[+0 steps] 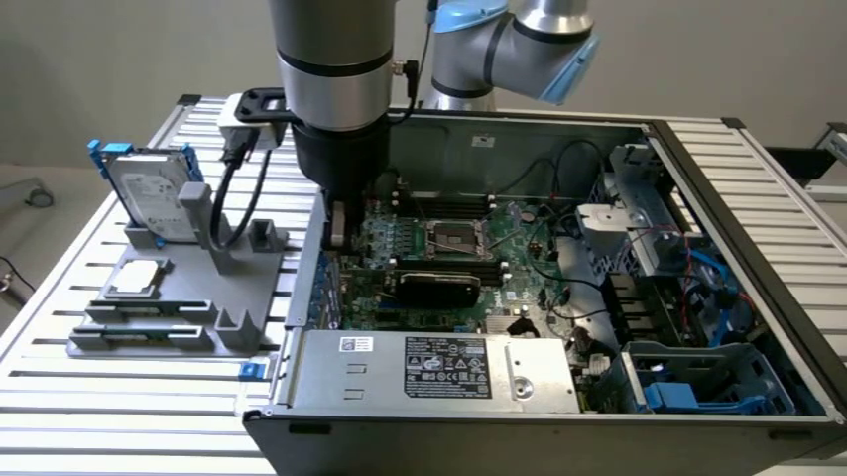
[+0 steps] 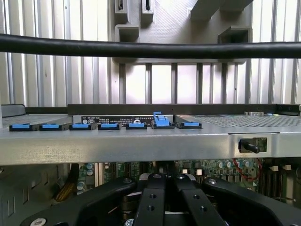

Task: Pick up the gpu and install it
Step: 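Press down on the gpu until it lock into place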

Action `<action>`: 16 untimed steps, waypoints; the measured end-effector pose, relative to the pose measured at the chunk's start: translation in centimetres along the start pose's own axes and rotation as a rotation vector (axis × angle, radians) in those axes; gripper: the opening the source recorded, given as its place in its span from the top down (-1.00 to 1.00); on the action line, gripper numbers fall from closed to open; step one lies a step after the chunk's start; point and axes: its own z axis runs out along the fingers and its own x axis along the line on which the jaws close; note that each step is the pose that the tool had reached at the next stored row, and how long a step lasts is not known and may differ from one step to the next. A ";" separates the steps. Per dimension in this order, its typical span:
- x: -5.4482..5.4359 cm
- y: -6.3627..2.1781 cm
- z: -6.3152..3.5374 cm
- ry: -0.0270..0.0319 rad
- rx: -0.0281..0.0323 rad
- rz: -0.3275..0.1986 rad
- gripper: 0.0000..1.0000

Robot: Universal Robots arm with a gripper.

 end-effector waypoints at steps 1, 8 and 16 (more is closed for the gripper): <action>0.0 0.00 0.01 -0.0001 -0.0023 0.001 0.79; 0.0 0.00 0.03 0.0004 -0.0149 0.011 0.79; 0.0 -0.01 0.02 0.0057 -0.0283 0.025 0.79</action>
